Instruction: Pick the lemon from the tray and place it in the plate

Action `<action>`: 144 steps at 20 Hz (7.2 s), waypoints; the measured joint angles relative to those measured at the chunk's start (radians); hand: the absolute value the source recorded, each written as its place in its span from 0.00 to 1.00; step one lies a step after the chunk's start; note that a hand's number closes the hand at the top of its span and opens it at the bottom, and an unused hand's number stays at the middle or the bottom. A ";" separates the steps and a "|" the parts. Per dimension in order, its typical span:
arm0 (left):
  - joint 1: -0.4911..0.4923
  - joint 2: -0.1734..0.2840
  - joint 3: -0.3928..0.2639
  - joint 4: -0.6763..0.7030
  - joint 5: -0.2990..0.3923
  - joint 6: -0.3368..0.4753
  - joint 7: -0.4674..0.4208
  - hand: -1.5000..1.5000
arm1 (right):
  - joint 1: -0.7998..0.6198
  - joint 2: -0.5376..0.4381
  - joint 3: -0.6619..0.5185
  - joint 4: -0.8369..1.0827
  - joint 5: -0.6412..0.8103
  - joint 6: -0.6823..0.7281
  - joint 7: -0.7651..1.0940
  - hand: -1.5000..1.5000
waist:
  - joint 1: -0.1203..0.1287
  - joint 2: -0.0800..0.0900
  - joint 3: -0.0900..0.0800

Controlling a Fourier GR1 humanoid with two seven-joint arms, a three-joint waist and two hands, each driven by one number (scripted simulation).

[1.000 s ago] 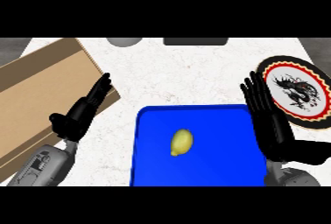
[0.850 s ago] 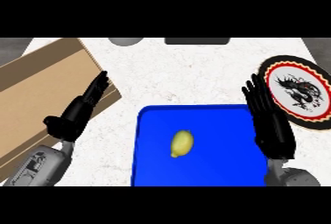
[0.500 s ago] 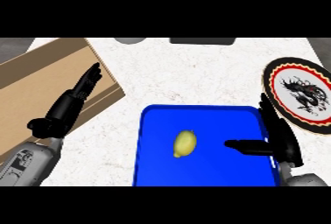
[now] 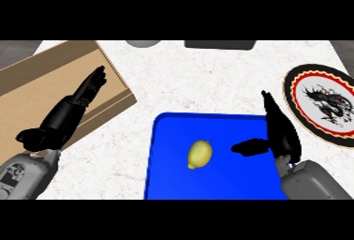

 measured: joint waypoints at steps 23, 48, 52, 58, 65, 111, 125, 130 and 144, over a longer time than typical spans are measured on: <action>0.089 0.010 0.047 -0.100 -0.018 0.018 0.046 0.50 | -0.209 0.299 -0.075 0.000 -0.007 0.328 0.438 0.00 | -0.058 -0.003 0.005; 0.096 -0.030 0.092 -0.103 -0.056 -0.033 0.048 0.50 | -0.088 0.425 -0.090 0.065 -0.027 0.436 0.417 0.00 | -0.045 0.007 0.008; 0.093 -0.049 0.092 -0.105 -0.072 -0.035 0.055 0.50 | -0.087 0.436 -0.064 0.121 -0.051 0.426 0.393 0.00 | -0.041 0.008 0.008; 0.074 -0.058 0.110 -0.105 -0.080 -0.051 0.078 0.50 | -0.073 0.438 -0.028 0.151 -0.078 0.419 0.374 0.00 | -0.041 0.004 0.006; 0.081 -0.064 0.130 -0.123 -0.085 -0.070 0.091 0.50 | -0.071 0.438 0.010 0.186 -0.067 0.406 0.350 1.00 | -0.040 -0.009 -0.001; 0.088 -0.123 0.182 -0.115 -0.141 -0.119 0.100 0.50 | -0.827 0.337 -0.196 0.820 0.811 0.241 0.395 1.00 | -0.045 0.005 0.008; 0.097 -0.144 0.191 -0.127 -0.159 -0.128 0.108 0.50 | -0.656 0.136 -0.398 0.776 0.889 0.065 0.269 1.00 | -0.045 0.011 0.009; 0.101 -0.149 0.196 -0.130 -0.164 -0.148 0.097 0.50 | -0.615 0.071 -0.476 0.852 0.899 -0.031 0.210 1.00 | -0.034 0.014 0.009; 0.101 -0.183 0.198 -0.152 -0.193 -0.165 0.118 0.50 | -0.513 -0.013 -0.731 1.114 0.698 -0.204 0.012 0.00 | -0.021 0.018 0.010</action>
